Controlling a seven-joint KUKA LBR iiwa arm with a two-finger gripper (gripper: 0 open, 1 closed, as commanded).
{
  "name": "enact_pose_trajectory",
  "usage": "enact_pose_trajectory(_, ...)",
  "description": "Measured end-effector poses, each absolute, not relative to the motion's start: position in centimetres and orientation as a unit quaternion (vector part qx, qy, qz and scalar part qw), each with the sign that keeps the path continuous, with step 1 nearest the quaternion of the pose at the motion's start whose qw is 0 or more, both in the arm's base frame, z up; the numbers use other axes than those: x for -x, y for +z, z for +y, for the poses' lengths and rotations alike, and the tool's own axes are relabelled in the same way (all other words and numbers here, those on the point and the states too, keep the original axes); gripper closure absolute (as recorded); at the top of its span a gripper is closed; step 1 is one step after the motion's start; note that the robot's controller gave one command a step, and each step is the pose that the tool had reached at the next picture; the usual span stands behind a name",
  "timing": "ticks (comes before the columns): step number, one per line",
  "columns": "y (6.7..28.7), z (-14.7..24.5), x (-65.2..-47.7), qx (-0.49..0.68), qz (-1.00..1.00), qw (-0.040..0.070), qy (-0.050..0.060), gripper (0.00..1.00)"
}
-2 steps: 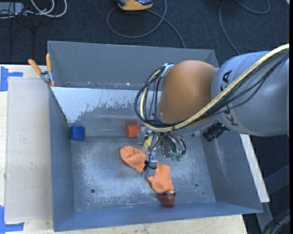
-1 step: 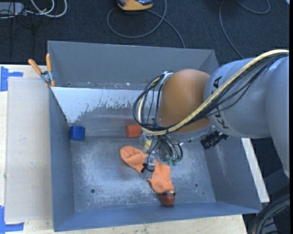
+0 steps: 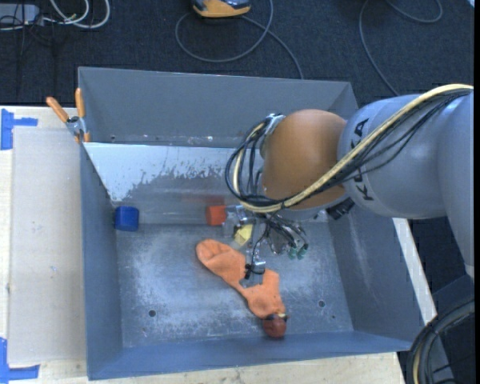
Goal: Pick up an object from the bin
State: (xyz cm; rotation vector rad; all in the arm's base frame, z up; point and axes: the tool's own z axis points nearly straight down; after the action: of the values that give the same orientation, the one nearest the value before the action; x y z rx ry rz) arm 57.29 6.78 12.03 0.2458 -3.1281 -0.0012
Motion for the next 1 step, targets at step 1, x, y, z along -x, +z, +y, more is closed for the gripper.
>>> enact_pose_trajectory(1, 10.87, 6.66, -57.35, -0.101, -0.995, 0.003, 0.0, 0.0)
